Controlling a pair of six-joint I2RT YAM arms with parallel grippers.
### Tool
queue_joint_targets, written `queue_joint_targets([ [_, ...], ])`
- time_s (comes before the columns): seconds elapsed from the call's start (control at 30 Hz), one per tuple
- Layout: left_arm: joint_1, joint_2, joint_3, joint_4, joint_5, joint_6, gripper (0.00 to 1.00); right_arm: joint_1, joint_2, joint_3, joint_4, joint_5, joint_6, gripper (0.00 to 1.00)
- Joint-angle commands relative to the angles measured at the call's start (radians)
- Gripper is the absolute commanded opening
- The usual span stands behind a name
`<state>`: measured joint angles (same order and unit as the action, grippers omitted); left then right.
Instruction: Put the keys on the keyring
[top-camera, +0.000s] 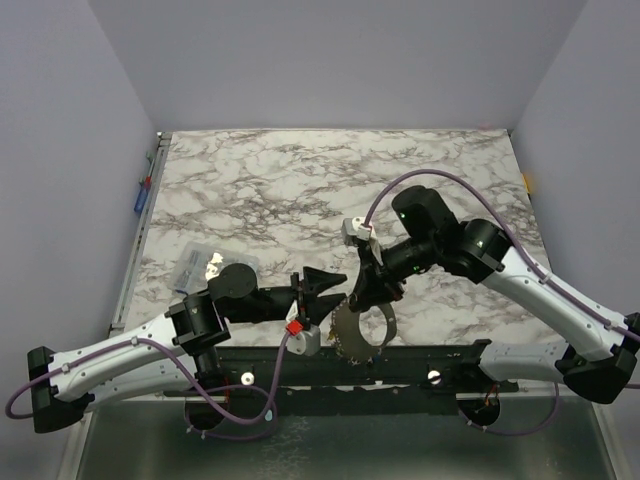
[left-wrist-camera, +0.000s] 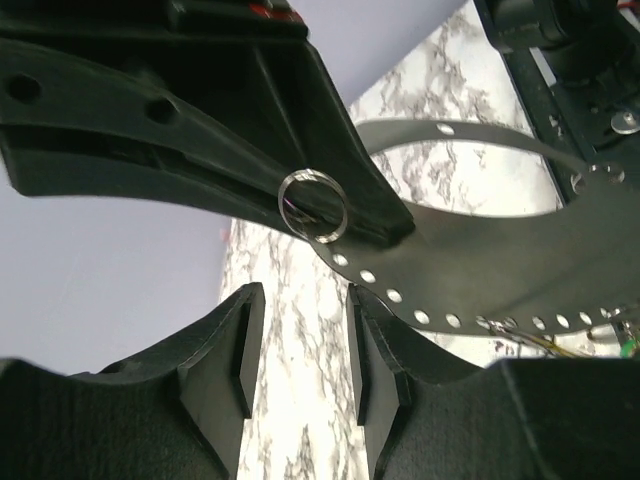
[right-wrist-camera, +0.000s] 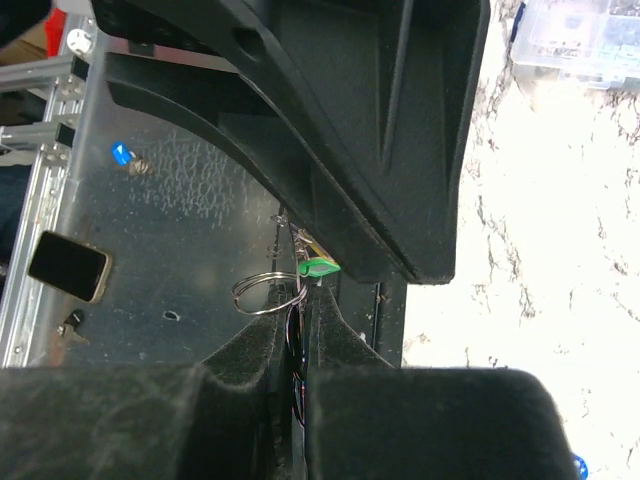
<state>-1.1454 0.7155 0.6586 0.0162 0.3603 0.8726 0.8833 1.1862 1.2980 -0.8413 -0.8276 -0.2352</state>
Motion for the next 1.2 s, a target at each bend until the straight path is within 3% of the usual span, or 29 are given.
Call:
queue_joint_targets([
  [0.0, -0.011, -0.009, 0.029, -0.153, 0.004, 0.035, 0.45, -0.034, 0.011, 0.072, 0.027, -0.057, 0.023, 0.01],
  [0.27, -0.011, -0.028, 0.108, -0.273, -0.077, 0.025, 0.45, -0.047, 0.026, 0.084, 0.006, -0.057, 0.016, 0.01],
  [0.53, -0.011, -0.051, 0.191, -0.333, -0.193, -0.115, 0.53, -0.047, -0.011, 0.034, 0.054, -0.002, 0.020, 0.01],
  [0.63, -0.011, -0.100, 0.234, -0.353, -0.191, -0.179, 0.56, -0.047, -0.027, 0.015, 0.073, 0.009, 0.020, 0.01],
  [0.87, -0.011, -0.006, 0.355, -0.399, -0.090, -0.380, 0.62, -0.047, -0.074, -0.024, 0.117, 0.024, 0.012, 0.01],
  [1.17, -0.010, 0.113, 0.369, -0.369, -0.027, -0.489, 0.63, -0.047, -0.082, -0.026, 0.123, 0.037, 0.001, 0.01],
])
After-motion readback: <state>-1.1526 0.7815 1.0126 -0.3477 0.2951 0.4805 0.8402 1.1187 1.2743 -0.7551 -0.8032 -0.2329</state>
